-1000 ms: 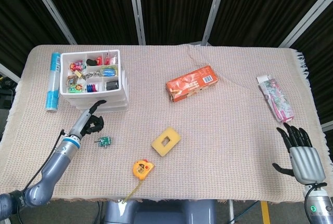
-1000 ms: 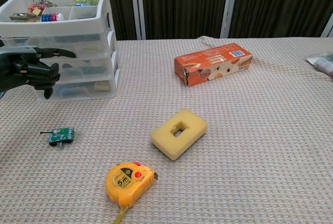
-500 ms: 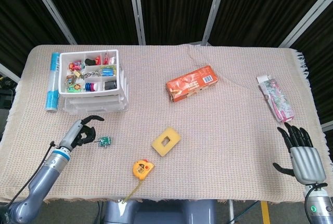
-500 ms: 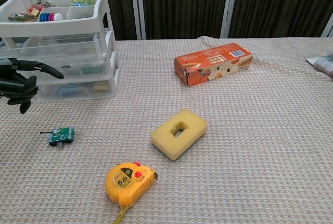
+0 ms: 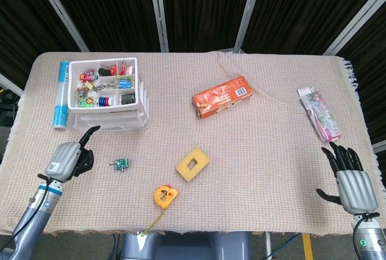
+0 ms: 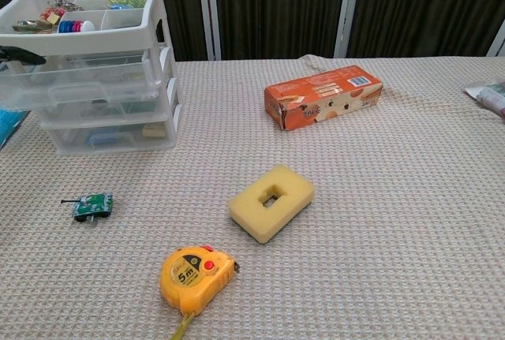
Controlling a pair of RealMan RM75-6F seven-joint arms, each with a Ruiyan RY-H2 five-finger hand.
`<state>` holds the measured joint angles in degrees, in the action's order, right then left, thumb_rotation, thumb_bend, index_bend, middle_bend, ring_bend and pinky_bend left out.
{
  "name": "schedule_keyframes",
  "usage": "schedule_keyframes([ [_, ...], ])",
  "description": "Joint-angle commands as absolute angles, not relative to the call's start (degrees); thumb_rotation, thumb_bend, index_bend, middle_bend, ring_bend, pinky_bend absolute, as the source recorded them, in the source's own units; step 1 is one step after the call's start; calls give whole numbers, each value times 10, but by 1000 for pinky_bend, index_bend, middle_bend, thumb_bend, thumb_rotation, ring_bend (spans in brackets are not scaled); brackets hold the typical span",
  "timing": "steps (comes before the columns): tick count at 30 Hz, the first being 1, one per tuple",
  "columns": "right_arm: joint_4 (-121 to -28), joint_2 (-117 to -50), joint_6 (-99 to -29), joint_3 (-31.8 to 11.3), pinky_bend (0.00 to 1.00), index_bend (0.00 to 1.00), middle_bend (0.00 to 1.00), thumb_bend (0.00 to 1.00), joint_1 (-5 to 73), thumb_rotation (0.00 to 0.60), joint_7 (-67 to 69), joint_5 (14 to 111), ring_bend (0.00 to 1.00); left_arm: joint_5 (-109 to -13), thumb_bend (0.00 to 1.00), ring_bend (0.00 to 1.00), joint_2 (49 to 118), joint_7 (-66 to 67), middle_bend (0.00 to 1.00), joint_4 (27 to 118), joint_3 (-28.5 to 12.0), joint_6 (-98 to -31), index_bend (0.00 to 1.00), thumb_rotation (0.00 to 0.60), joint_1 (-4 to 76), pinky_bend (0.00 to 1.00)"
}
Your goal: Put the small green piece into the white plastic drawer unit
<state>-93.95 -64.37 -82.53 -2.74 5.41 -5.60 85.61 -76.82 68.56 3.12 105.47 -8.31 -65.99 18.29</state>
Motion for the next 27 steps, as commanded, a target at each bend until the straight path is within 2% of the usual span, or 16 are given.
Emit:
schedule_keyframes([
  [1,-940,-644,-826,-28,0,93,0,0,54,600,-57,856,0,-733,761,824,628,174,960,1133,-95,-696,58,600,183,633],
  [5,-941,-644,-826,-27,0,93,0,0,54,600,-58,856,0,-633,761,827,597,253,964,1183,-120,-679,77,600,210,635],
  [12,-942,-642,-823,-27,0,93,0,0,54,600,-56,853,0,-463,776,829,591,318,966,1186,-146,-650,175,600,270,636],
  [21,-943,-642,-822,-27,0,93,0,0,54,600,-57,853,0,-355,785,834,623,347,970,1147,-149,-637,218,600,324,638],
  [27,-943,-641,-820,-27,0,93,0,0,54,600,-56,852,0,-332,788,835,633,354,970,1142,-144,-637,246,600,344,638],
])
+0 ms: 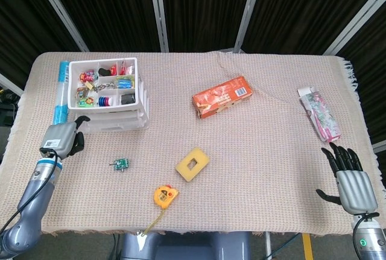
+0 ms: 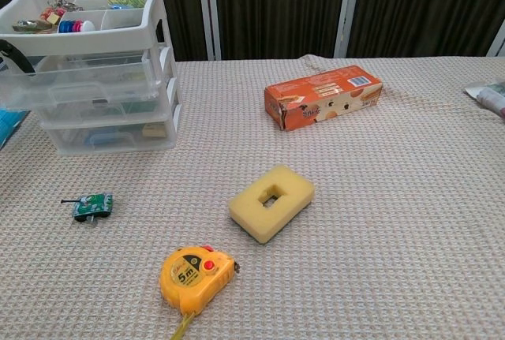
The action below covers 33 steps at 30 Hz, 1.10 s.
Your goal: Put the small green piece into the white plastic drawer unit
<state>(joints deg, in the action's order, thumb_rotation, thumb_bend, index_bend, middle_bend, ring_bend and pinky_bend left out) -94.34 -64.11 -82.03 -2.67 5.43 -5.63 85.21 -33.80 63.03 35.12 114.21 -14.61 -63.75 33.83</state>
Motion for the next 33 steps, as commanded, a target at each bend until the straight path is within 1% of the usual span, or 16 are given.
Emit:
schedule_keyframes([
  [1,-943,-641,-820,-27,0,93,0,0,54,600,-56,852,0,-328,789,836,633,355,971,1143,-142,-638,270,600,347,639],
  [4,-944,-640,-820,-27,0,93,0,0,54,600,-56,852,0,-322,794,837,631,352,971,1150,-139,-639,327,600,351,640],
  [8,-943,-641,-821,-27,0,93,0,0,54,600,-56,852,0,-324,795,837,620,345,971,1169,-131,-635,355,600,350,640],
  [16,-944,-641,-822,-27,0,93,0,0,54,600,-56,853,0,-377,795,838,581,317,972,1229,-98,-628,360,600,327,641],
  [25,-945,-642,-822,-27,0,93,0,0,54,600,-58,853,0,-448,794,838,560,293,971,1251,-63,-628,358,600,306,641],
  [27,-945,-642,-823,-27,0,93,0,0,53,600,-58,852,0,-453,794,838,560,289,971,1249,-59,-629,339,600,305,641],
  [29,-945,-642,-823,-27,0,93,0,0,53,600,-58,852,0,-461,774,837,561,281,968,1246,-58,-632,262,600,304,640],
  [30,-945,-642,-822,-27,0,93,0,0,53,600,-58,852,0,-468,751,835,562,278,966,1243,-57,-636,230,600,302,640],
  [32,-945,-642,-822,-28,0,93,0,0,54,600,-58,852,0,-480,648,829,564,275,961,1237,-56,-641,146,600,300,639],
  [33,-945,-642,-822,-27,0,93,0,0,54,600,-58,852,0,-488,612,828,566,275,958,1233,-54,-645,117,600,299,639],
])
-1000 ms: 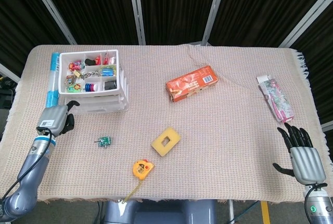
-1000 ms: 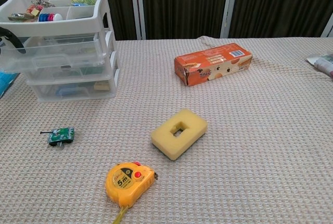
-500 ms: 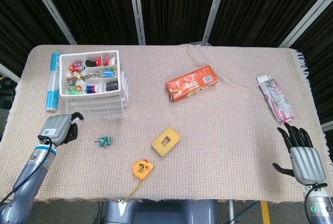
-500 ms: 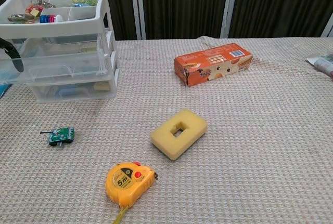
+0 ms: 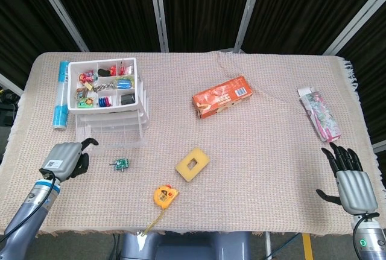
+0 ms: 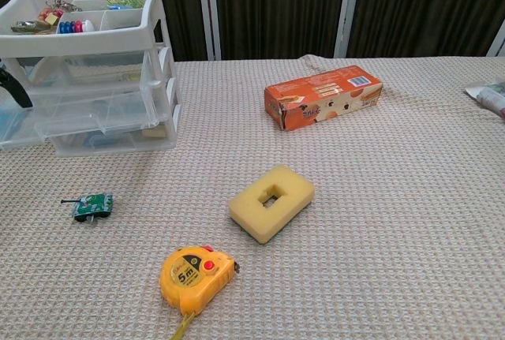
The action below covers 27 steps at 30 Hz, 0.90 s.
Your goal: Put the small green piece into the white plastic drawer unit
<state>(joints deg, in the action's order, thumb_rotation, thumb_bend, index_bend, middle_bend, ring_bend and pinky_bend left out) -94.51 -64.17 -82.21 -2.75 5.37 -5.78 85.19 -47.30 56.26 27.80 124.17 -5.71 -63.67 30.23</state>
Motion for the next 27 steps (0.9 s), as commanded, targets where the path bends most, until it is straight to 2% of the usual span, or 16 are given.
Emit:
schedule_keyframes([
  [1,-945,-642,-822,-27,0,93,0,0,54,600,-58,852,0,-492,557,826,567,276,955,1230,-53,-648,77,600,299,638],
  [5,-945,-642,-823,-28,0,93,0,0,53,600,-58,852,0,-513,354,813,573,278,942,1219,-51,-663,9,600,296,632],
  [10,-945,-642,-823,-28,0,94,0,0,53,600,-59,852,0,-554,285,750,573,264,874,1224,-49,-682,14,600,285,588],
  [14,-944,-642,-823,-28,0,93,0,0,53,600,-57,850,0,-682,197,680,558,265,799,1227,-13,-720,60,600,252,558],
  [16,-944,-642,-823,-29,0,93,0,0,53,600,-57,850,0,-753,143,613,553,274,727,1215,12,-742,69,600,232,527],
  [20,-945,-642,-825,-29,0,93,0,0,52,600,-57,850,0,-856,129,501,551,281,575,1188,58,-770,73,600,198,494],
  [22,-945,-643,-826,-29,0,93,0,0,52,600,-58,850,0,-895,129,479,552,277,537,1177,80,-777,74,600,183,487],
  [27,-946,-644,-826,-30,0,93,0,0,52,600,-62,849,0,-951,132,501,566,286,561,1151,108,-778,88,600,162,496],
])
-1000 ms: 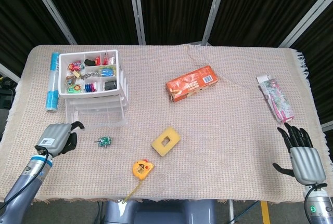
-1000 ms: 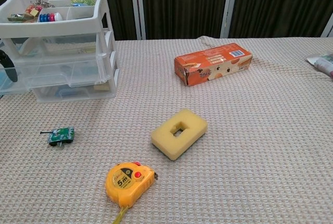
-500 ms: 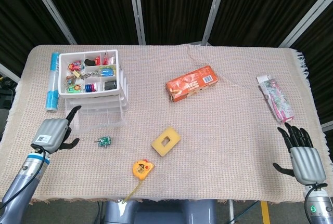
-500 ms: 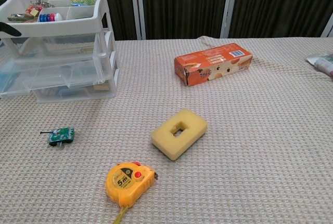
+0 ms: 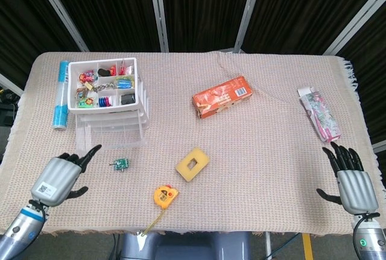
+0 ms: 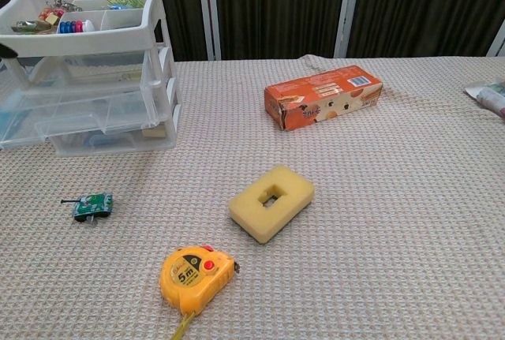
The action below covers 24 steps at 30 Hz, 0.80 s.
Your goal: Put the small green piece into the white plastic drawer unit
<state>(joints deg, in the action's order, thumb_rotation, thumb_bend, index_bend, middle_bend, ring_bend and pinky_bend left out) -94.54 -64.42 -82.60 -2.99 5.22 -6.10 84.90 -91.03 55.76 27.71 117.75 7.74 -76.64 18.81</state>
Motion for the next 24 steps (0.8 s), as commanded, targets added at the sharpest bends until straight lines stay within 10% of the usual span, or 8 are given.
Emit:
schedule_keyframes([
  [1,-946,-645,-826,-30,0,93,0,0,52,600,-62,848,0,-952,134,520,571,291,588,1146,111,-774,92,600,160,503],
  [11,-945,-644,-825,-30,0,93,0,0,52,600,-61,848,0,-885,245,771,640,348,902,1100,87,-708,121,600,165,635],
  [24,-946,-643,-824,-29,0,94,0,0,52,600,-59,848,0,-747,412,835,754,477,974,1035,22,-622,145,600,223,690],
])
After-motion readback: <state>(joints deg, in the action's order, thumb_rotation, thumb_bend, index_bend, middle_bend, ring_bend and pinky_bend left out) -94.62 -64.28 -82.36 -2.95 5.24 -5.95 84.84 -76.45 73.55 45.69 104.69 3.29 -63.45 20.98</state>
